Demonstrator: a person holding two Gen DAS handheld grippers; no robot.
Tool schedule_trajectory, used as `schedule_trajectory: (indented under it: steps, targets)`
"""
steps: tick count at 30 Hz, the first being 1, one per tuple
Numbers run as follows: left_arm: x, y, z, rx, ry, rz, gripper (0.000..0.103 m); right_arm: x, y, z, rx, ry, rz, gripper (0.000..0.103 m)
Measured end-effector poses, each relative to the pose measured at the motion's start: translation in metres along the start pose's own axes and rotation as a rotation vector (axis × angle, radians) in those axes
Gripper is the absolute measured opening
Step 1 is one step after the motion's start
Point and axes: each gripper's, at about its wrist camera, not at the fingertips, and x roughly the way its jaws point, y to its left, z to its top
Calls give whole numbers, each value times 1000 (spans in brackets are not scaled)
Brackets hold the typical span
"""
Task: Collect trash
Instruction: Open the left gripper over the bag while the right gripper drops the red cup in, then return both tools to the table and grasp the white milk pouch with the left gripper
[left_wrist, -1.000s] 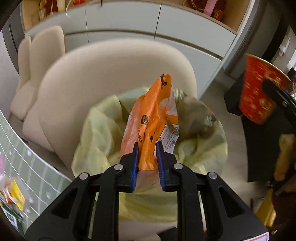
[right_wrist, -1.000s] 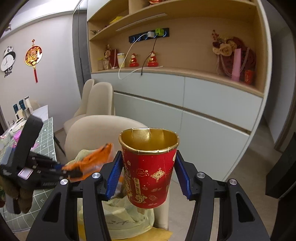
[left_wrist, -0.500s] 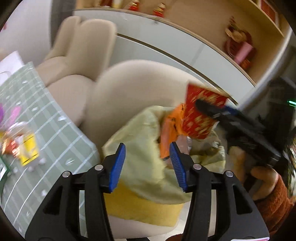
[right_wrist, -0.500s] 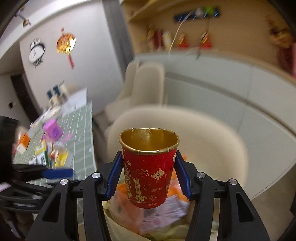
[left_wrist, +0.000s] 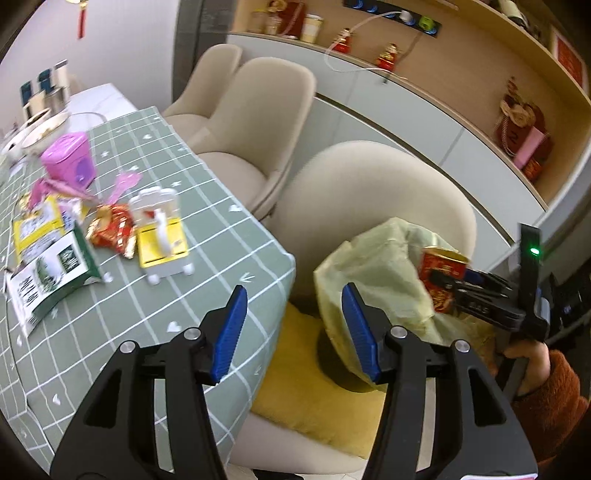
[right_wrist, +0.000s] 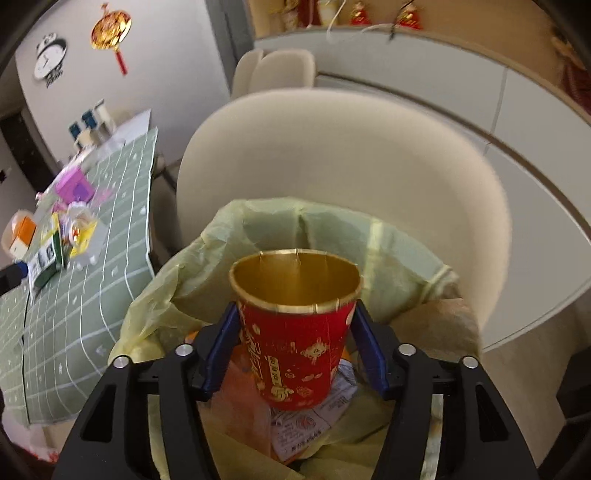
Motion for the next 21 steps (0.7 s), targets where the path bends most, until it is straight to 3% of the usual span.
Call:
schedule_trajectory:
  steps: [4, 11, 17, 21]
  targets:
    - [-6, 8, -3, -12, -31, 27, 54, -14, 1, -7, 29, -52, 12, 68]
    - [-18, 28, -12, -6, -52, 55, 55, -50, 24, -19, -8, -128, -67, 70]
    - [-38, 75, -19, -50, -79, 81, 55, -78, 53, -17, -40, -155, -87, 70]
    - [-61, 126, -27, -127, -112, 105, 56, -85, 96, -12, -64, -188, -62, 70]
